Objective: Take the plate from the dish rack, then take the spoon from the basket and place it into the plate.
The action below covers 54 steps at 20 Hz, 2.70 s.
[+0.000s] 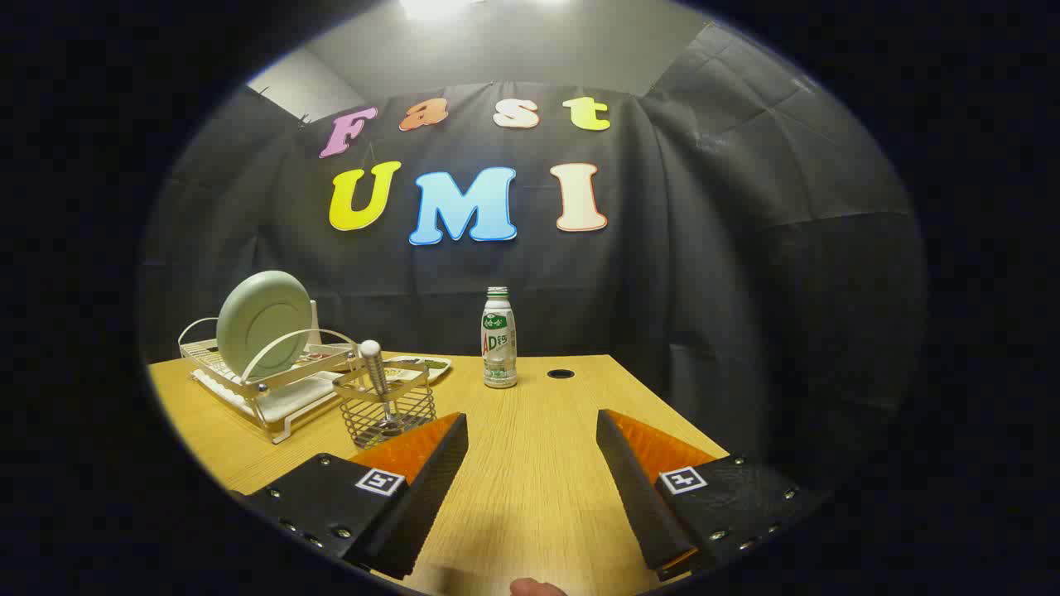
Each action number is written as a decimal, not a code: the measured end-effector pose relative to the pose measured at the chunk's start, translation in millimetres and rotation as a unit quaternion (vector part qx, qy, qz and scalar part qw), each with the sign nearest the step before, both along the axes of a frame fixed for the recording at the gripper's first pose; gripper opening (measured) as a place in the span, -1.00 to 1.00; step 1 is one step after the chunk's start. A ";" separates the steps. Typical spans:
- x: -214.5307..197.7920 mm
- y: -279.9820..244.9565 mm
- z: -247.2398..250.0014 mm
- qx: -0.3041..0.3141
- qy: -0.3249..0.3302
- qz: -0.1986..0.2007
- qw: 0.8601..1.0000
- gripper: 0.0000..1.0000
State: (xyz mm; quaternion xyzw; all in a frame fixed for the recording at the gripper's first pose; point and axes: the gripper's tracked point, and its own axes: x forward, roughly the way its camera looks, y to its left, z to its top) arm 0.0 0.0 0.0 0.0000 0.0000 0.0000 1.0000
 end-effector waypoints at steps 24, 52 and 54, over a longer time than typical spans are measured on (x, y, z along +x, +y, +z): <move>0.3 102.7 258.3 -0.007 -0.054 -0.027 0.998 0.93; 72.1 346.3 172.4 0.026 0.319 0.086 0.943 0.94; 72.1 350.4 157.2 0.029 0.356 0.074 0.931 0.94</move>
